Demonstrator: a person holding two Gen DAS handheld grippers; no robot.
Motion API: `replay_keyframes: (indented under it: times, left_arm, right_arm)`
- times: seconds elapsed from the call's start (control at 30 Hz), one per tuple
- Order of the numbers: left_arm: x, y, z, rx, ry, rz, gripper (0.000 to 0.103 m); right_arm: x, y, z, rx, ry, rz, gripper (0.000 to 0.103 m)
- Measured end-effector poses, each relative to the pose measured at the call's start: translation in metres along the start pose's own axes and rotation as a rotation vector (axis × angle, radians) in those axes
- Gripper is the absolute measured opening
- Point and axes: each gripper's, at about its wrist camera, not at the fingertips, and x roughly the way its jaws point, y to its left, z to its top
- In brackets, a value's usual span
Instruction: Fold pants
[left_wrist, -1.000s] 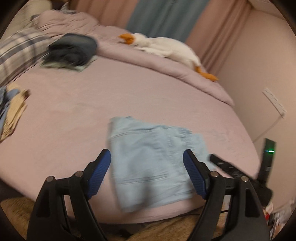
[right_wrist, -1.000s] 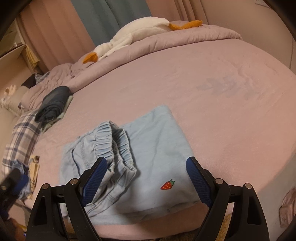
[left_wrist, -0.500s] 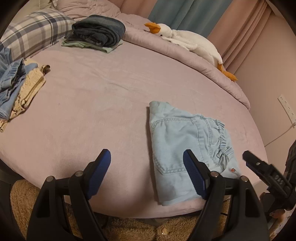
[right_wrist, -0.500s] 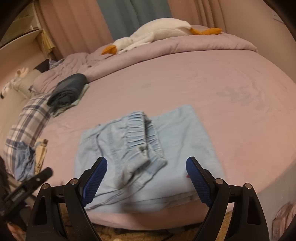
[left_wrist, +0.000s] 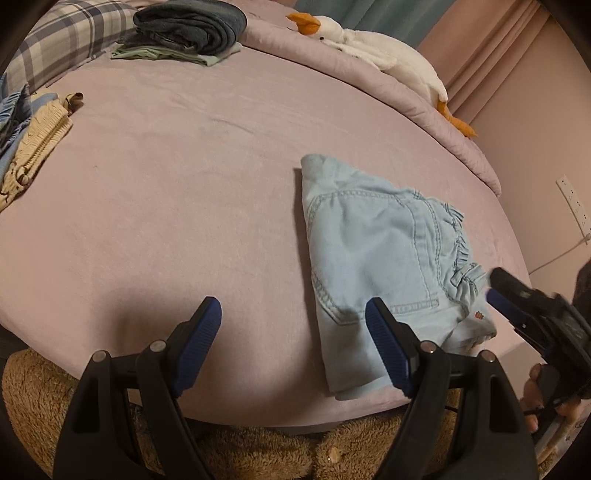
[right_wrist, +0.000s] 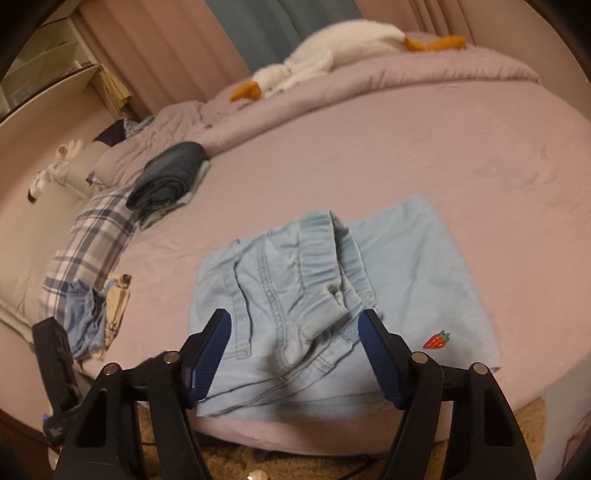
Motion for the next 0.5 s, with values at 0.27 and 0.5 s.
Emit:
replay_keyframes:
  times: [0.27, 0.5]
  left_arm:
    - [0.006, -0.004, -0.002, 0.014, 0.017, 0.008, 0.080]
    - [0.010, -0.002, -0.001, 0.013, 0.025, 0.016, 0.080]
  right_arm:
    - [0.021, -0.006, 0.013, -0.002, 0.023, -0.053, 0.022]
    - [0.010, -0.019, 0.009, 0.012, -0.031, -0.184, 0.009]
